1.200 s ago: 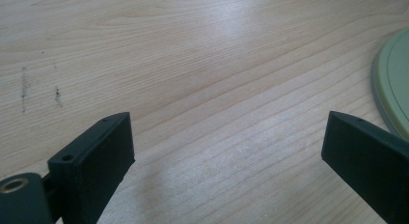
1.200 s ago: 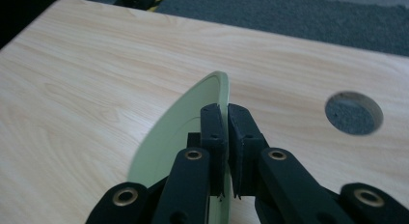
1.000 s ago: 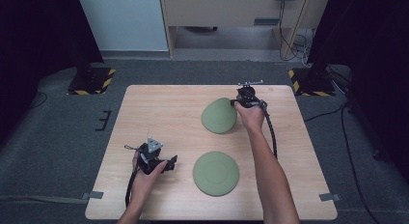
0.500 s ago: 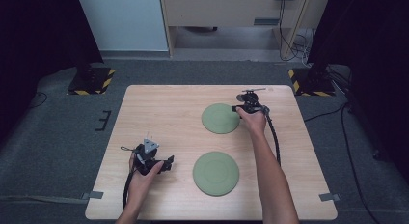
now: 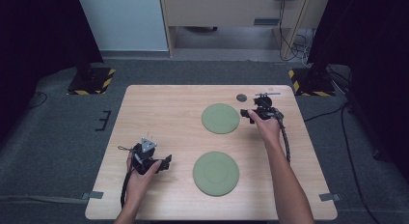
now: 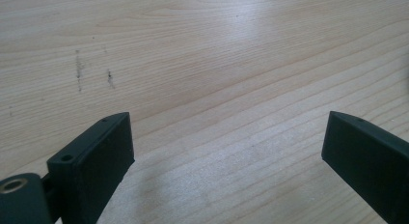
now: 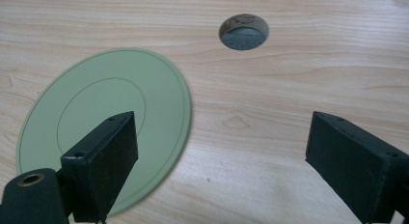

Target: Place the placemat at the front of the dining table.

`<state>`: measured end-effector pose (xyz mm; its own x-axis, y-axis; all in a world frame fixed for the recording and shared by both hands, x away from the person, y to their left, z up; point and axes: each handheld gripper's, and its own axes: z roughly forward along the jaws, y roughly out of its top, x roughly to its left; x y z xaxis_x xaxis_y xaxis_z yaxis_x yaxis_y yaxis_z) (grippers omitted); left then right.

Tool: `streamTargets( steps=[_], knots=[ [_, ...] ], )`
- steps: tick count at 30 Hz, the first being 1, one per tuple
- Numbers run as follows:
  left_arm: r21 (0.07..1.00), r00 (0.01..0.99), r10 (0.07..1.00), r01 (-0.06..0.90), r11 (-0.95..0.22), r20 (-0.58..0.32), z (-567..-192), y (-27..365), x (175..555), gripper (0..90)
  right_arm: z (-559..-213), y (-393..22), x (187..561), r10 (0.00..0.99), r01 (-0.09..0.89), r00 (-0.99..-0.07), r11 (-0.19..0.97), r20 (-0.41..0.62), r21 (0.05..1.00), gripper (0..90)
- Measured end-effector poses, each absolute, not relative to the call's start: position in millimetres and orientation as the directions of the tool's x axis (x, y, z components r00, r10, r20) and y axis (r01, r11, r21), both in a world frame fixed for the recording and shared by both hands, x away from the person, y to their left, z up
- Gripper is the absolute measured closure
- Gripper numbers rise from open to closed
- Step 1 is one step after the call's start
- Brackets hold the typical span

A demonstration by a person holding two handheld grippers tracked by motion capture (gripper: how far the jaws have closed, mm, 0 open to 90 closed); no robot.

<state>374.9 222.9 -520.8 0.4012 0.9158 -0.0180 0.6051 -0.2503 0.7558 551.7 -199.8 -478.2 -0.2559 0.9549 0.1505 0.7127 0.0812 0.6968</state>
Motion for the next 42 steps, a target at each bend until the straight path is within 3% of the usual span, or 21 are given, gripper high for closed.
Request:
streamTargets(
  steps=[27, 42],
  knots=[
    [0.745, 0.41, 0.912, 0.607, -0.276, 0.004, -522.7, 230.3, 377.5, 2.8, -472.0, -215.8, 465.8, 0.928, 0.664, -0.341, 0.128, 0.147, 0.737, 10.9],
    [0.738, 0.408, 0.913, 0.614, -0.28, 0.007, -524.1, 230.8, 376.8, 2.8, -497.0, -213.4, 436.7, 0.915, 0.674, -0.376, 0.164, 0.144, 0.72, 10.6]
  ],
)
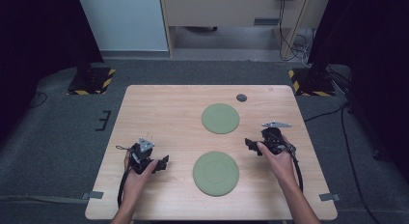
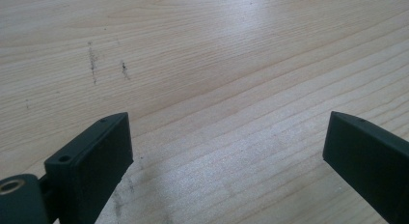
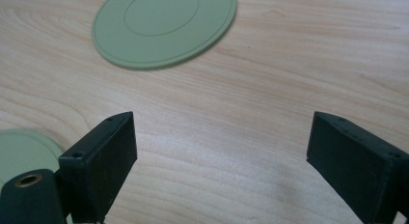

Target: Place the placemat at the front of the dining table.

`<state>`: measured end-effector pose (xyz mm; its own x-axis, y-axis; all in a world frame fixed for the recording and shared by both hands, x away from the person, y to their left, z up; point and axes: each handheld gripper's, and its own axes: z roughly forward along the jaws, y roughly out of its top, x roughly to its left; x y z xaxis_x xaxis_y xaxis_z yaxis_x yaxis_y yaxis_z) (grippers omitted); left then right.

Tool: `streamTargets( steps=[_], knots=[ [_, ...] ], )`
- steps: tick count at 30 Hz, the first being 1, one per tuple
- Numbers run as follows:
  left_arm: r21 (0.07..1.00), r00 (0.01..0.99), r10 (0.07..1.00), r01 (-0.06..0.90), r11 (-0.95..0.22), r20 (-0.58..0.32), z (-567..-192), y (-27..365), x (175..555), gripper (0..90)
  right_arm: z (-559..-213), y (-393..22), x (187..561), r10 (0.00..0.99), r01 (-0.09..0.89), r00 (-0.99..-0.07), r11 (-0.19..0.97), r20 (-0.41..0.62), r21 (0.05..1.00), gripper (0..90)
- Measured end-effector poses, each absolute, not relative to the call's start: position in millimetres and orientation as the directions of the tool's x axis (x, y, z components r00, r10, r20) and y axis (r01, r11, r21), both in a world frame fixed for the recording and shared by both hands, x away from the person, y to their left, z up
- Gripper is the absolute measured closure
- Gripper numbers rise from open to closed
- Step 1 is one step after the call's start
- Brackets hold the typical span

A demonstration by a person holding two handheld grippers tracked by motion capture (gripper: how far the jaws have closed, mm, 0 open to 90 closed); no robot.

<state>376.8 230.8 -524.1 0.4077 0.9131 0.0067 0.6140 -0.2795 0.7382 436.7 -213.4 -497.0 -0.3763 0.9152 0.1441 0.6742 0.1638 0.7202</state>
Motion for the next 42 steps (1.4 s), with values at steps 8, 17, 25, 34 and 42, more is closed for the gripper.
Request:
streamTargets(
  steps=[8, 17, 25, 34, 42],
  knots=[
    [0.729, 0.399, 0.917, 0.626, -0.278, 0.007, -526.6, 232.0, 378.4, 2.8, -504.7, -218.4, 434.2, 0.925, 0.682, -0.35, 0.145, 0.146, 0.717, 9.6],
    [0.717, 0.393, 0.92, 0.638, -0.281, 0.011, -530.4, 231.8, 380.5, 2.8, -515.8, -228.0, 430.9, 0.941, 0.692, -0.313, 0.133, 0.129, 0.709, 8.5],
    [0.705, 0.394, 0.919, 0.649, -0.286, 0.01, -533.1, 230.1, 381.3, 2.7, -524.1, -231.3, 430.3, 0.949, 0.698, -0.293, 0.128, 0.118, 0.704, 8.7],
    [0.702, 0.392, 0.92, 0.654, -0.283, 0.006, -536.2, 229.6, 382.3, 1.6, -531.4, -231.3, 428.2, 0.955, 0.701, -0.284, 0.144, 0.088, 0.698, 8.7],
    [0.699, 0.4, 0.916, 0.656, -0.285, -0.002, -536.6, 229.8, 383.0, 0.2, -538.6, -231.6, 421.3, 0.954, 0.663, -0.3, 0.209, 0.0, 0.718, 7.2]
  ],
)
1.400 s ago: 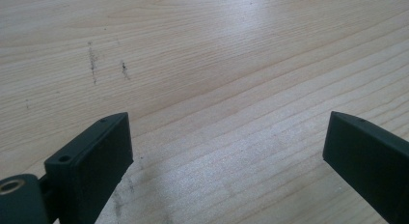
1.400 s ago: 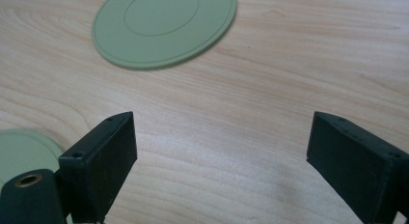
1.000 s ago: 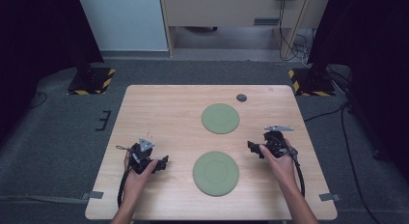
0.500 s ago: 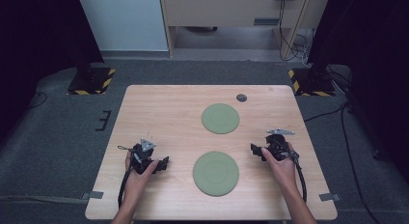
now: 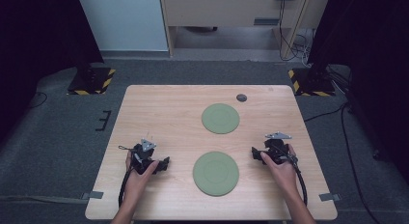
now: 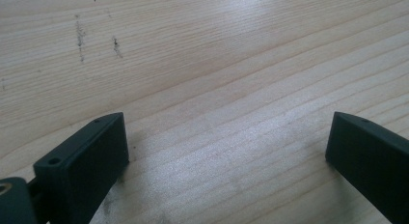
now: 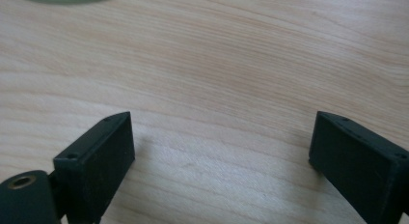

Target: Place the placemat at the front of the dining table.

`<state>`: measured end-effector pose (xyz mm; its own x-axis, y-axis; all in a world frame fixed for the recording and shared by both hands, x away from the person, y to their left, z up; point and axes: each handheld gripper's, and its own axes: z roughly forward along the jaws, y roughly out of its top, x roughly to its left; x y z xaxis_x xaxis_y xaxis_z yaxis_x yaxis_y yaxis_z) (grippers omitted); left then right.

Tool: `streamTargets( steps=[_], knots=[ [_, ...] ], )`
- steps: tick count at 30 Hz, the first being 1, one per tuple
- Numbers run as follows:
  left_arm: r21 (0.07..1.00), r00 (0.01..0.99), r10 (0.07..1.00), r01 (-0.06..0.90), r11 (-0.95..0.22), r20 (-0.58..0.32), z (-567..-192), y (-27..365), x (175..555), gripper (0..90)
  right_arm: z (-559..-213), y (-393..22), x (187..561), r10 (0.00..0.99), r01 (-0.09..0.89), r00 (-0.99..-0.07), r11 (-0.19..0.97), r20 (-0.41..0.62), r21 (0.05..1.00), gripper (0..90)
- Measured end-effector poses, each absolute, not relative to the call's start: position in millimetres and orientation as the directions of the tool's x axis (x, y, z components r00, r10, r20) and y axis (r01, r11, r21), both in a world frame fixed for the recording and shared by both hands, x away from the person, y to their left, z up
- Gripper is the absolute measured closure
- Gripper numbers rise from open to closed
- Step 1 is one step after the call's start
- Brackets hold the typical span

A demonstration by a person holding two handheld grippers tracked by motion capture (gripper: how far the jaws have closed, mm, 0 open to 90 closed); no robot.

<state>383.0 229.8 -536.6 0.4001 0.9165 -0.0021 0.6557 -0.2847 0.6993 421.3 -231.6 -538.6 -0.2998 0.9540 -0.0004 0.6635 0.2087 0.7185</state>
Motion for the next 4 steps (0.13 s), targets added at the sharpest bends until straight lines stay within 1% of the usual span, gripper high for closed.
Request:
streamTargets(
  steps=[3, 4],
  knots=[
    [0.698, 0.401, 0.916, 0.656, -0.286, -0.001, -536.6, 229.7, 383.1, 0.0, -539.5, -233.2, 420.5, 0.963, 0.678, -0.271, 0.192, -0.002, 0.709, 0.3],
    [0.698, 0.401, 0.916, 0.656, -0.286, -0.001, -536.6, 229.8, 383.1, 0.0, -539.7, -233.4, 420.7, 0.966, 0.683, -0.258, 0.181, 0.001, 0.707, 0.3]
  ],
)
